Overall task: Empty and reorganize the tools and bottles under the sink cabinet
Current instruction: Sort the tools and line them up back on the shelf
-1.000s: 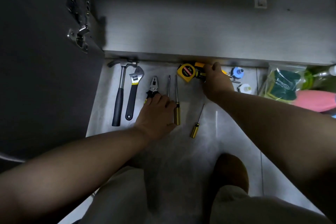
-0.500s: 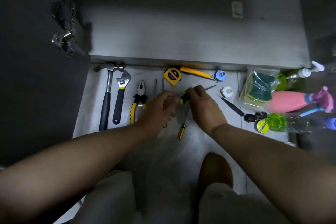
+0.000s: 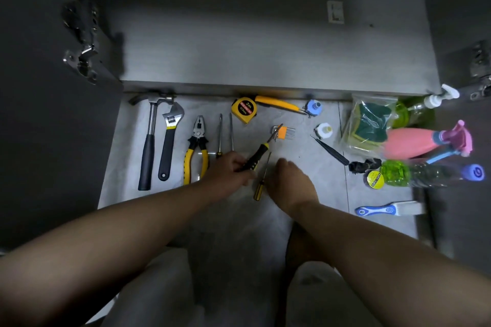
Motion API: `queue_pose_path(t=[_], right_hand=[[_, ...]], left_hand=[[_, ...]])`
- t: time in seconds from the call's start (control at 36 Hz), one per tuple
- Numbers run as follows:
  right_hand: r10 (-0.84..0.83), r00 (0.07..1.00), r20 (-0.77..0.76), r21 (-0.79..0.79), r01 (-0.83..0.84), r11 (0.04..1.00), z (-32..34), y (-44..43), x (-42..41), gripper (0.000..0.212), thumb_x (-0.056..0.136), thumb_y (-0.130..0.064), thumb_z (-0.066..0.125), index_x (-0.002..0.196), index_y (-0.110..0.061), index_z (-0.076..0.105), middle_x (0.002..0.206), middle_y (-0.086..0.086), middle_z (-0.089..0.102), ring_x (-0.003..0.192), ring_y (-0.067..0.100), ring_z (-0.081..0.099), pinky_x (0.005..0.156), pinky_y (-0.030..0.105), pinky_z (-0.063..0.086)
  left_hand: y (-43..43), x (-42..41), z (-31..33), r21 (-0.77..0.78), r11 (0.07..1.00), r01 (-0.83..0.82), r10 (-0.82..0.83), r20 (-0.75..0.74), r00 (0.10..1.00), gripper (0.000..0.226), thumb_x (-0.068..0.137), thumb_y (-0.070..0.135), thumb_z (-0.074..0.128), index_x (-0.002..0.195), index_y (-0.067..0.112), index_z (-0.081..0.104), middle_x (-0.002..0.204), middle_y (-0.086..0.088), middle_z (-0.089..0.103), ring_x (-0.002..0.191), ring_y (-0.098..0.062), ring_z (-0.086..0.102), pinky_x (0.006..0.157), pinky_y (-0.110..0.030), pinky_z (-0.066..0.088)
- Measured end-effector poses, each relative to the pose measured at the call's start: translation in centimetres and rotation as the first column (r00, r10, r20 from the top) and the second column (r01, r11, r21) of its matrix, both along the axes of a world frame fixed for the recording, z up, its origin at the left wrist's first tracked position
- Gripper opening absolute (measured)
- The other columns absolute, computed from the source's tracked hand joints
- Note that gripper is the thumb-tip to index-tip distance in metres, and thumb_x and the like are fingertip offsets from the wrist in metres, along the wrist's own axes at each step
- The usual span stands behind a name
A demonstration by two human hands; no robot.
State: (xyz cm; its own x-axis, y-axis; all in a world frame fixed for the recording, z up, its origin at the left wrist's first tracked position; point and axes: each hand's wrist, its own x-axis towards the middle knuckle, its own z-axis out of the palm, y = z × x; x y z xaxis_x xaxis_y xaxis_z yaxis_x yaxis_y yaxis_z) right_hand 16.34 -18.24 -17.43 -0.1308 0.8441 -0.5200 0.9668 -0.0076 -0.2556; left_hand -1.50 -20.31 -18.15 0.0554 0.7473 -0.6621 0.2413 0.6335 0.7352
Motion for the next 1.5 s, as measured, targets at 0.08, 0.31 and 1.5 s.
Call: queue_pose_path(t=[0.08, 0.31, 1.5], right_hand=[[-0.027, 0.998, 0.058, -0.26, 0.041, 0.965, -0.8, -0.8, -0.8, 0.035, 0.091, -0.052, 0.05, 0.105, -0.025, 0.065, 0.108, 0.005, 0.068, 0.099, 0.03, 0.066, 0.076, 0.033, 0.05], [-0.176, 0.984, 0.039, -0.275, 0.18, 0.945, -1.9, -0.3, -2.8, 0.026, 0.093, -0.031, 0.055, 0.112, -0.025, 0.072, 0.107, 0.004, 0.071, 0.098, 0.026, 0.068, 0.088, 0.038, 0.057], [0.01, 0.998, -0.065, 0.075, -0.005, 0.997, -1.5, 3.3, -2.6, 0.042, 0.089, -0.024, 0.065, 0.126, -0.018, 0.047, 0.125, 0.011, 0.044, 0.105, 0.032, 0.053, 0.081, 0.045, 0.056]], left_hand=[[-0.1, 0.3, -0.4, 0.01, 0.999, 0.04, -0.039, -0.09, 0.995, 0.033, 0.089, 0.021, 0.075, 0.11, 0.023, 0.05, 0.11, 0.0, 0.067, 0.087, -0.004, 0.065, 0.077, -0.029, 0.056], [-0.4, 0.9, -0.2, 0.044, 0.997, 0.065, -0.05, -0.287, 0.957, 0.036, 0.093, 0.031, 0.07, 0.119, 0.017, 0.049, 0.121, -0.007, 0.066, 0.111, -0.022, 0.064, 0.088, -0.038, 0.054], [0.5, 0.3, -1.6, 0.153, 0.449, 0.88, -0.336, -0.884, 0.325, 0.042, 0.088, 0.026, 0.065, 0.129, 0.019, 0.059, 0.123, -0.005, 0.061, 0.119, -0.028, 0.048, 0.095, -0.04, 0.038]])
